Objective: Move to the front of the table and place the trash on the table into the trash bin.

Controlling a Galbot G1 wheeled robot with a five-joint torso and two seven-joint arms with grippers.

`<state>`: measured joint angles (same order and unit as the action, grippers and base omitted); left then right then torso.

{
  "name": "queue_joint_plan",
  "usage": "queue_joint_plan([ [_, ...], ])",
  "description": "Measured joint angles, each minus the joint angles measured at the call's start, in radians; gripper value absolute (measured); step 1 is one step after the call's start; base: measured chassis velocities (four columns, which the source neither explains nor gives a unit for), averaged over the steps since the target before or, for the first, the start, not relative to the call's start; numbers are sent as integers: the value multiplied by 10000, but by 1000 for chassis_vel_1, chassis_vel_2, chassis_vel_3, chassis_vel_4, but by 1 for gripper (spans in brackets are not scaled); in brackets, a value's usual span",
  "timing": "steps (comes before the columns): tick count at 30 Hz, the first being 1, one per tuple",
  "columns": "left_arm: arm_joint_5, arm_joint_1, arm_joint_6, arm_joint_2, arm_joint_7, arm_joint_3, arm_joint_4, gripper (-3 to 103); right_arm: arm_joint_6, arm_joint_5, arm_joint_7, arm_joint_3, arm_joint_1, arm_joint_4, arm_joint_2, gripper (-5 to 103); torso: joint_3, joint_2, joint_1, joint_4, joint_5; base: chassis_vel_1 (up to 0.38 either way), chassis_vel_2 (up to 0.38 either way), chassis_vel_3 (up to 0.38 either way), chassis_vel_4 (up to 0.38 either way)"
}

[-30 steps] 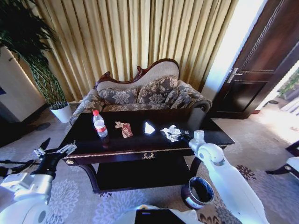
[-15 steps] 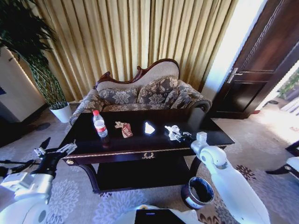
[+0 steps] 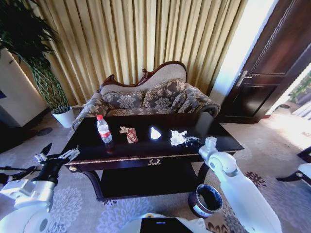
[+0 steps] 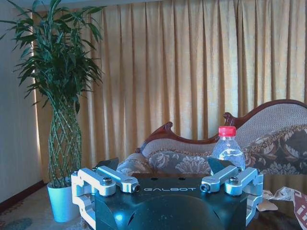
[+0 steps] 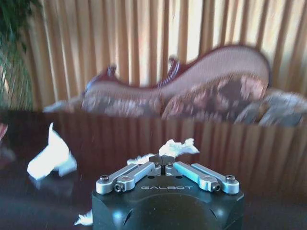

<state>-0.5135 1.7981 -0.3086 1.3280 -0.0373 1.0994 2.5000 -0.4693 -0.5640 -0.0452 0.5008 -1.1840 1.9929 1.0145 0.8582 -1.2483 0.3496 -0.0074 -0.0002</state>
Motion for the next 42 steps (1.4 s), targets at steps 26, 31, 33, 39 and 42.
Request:
queue_joint_plan([
  [26, -274, -396, 121, -133, -14, -64, 0, 100, 967, 1, 1431, 2668, -3694, 4045, 1129, 0, -1, -1, 0, -2, 0, 0, 0, 0, 0],
  [31, -362, -450, 161, -205, 18, -81, 0, 100, 1000, 247, 1433, 2856, -4417, 4480, 1510, 0, -1, -1, -1, -2, 0, 0, 0, 0, 0],
  [33, -394, -456, 189, -229, 35, -107, 0, 100, 1047, 436, 1433, 2859, -4596, 4629, 1669, 0, -1, 0, -1, -2, -1, 0, 0, 0, 0],
  [39, -416, -434, 348, -273, 126, -116, -21, 100, 1055, 702, 1487, 2784, -4776, 4853, 1845, 0, 0, 0, 1, 1, 0, 0, 0, 0, 0],
  [42, -416, -432, 390, -277, 170, -135, -71, 100, 1055, 785, 1494, 2775, -4833, 4871, 1874, 0, 0, 0, 3, -2, 0, 20, -10, -27, 20],
])
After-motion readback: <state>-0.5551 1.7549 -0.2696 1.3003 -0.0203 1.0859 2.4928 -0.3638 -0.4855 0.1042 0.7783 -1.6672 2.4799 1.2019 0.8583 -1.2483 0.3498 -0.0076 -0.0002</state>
